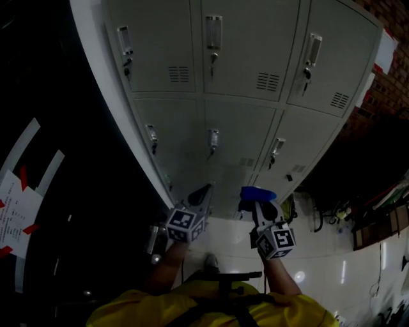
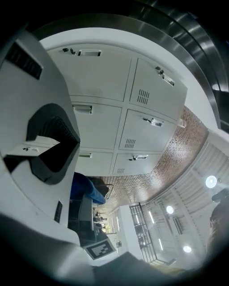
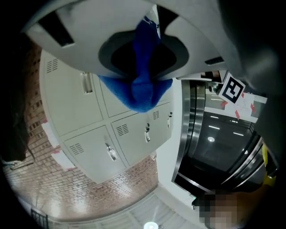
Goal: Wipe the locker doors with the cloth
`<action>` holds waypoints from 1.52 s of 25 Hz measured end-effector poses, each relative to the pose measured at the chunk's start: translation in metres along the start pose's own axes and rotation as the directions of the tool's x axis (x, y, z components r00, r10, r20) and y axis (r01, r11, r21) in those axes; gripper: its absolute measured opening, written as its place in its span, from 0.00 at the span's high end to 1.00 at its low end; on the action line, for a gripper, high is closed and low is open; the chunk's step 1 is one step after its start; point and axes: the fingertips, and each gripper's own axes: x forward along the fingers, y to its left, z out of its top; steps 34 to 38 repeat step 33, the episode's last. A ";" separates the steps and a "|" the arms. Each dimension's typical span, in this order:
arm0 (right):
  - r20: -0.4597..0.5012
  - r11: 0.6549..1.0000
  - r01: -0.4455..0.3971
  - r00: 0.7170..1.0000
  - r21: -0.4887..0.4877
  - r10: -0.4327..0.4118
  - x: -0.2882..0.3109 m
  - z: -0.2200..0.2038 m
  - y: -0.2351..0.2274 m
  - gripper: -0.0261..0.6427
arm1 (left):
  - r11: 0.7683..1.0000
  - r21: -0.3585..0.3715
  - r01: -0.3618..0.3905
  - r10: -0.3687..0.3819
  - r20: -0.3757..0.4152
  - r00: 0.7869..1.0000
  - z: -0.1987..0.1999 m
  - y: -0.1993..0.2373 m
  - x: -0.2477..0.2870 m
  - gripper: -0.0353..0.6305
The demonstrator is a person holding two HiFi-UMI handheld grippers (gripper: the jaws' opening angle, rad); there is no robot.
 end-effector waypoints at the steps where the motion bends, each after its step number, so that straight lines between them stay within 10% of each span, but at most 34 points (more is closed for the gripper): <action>1: -0.002 1.000 0.008 1.000 0.005 -0.008 -0.018 -0.002 -0.002 0.85 | 1.000 0.003 0.015 -0.015 -0.005 1.000 0.001 -0.016 -0.007 0.95; 14: -0.039 0.998 0.036 0.999 0.060 -0.033 -0.288 -0.034 0.042 0.85 | 0.998 0.004 0.063 -0.062 -0.041 0.997 -0.050 -0.227 -0.172 0.95; 38: -0.015 0.995 0.062 0.998 0.074 -0.061 -0.372 -0.017 0.053 0.85 | 0.998 0.009 0.061 -0.060 -0.107 0.992 -0.059 -0.280 -0.223 0.95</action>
